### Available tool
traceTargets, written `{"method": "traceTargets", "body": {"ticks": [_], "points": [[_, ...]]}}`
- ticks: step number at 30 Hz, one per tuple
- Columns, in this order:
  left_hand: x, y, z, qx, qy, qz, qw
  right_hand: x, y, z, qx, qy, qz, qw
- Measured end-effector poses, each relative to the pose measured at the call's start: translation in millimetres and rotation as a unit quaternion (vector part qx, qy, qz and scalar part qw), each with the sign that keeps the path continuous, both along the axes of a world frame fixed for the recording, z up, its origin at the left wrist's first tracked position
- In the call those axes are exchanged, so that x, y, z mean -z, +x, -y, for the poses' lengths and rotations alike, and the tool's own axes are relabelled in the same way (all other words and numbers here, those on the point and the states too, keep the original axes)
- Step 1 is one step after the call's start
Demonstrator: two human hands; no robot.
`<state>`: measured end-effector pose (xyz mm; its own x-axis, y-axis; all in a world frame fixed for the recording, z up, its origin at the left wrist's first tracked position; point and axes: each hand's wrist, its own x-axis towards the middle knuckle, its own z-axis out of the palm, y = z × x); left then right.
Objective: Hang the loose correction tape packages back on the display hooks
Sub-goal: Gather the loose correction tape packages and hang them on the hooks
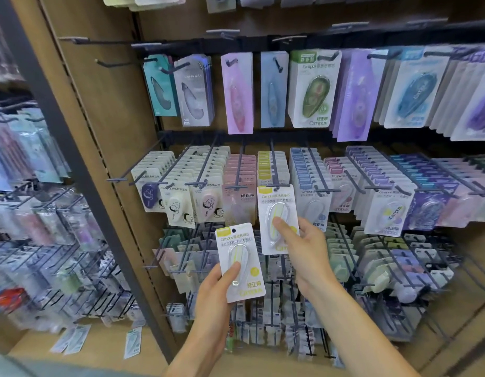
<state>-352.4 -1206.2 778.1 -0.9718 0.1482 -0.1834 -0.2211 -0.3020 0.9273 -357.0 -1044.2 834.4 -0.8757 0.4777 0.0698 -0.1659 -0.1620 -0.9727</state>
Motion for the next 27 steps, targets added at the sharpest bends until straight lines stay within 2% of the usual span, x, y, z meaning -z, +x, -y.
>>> {"method": "traceTargets", "body": {"ticks": [4,8,13,16,19,22,27], "points": [[-2,-1,1,0.008,0.0,-0.003,1.0,1,-33,-6,0.028,-0.012,0.061,0.998],[-2,-2,0,0.017,-0.006,-0.008,1.0,-1,-63,-13,0.035,-0.087,0.113,0.989],[-5,-2,-3,0.032,-0.018,-0.032,0.999,8,-32,-3,0.052,-0.089,0.159,0.982],[-5,1,-7,0.049,-0.021,-0.05,0.997,10,12,6,-0.007,-0.084,0.12,0.989],[-10,-1,-17,0.064,-0.022,-0.07,0.995,7,41,14,-0.072,-0.025,0.068,0.995],[-22,-6,-29,0.08,-0.024,-0.095,0.992,3,36,10,-0.036,-0.005,0.036,0.999],[-44,-25,-46,0.053,-0.021,-0.124,0.991,-12,13,-2,0.008,-0.045,-0.008,0.999]]}}
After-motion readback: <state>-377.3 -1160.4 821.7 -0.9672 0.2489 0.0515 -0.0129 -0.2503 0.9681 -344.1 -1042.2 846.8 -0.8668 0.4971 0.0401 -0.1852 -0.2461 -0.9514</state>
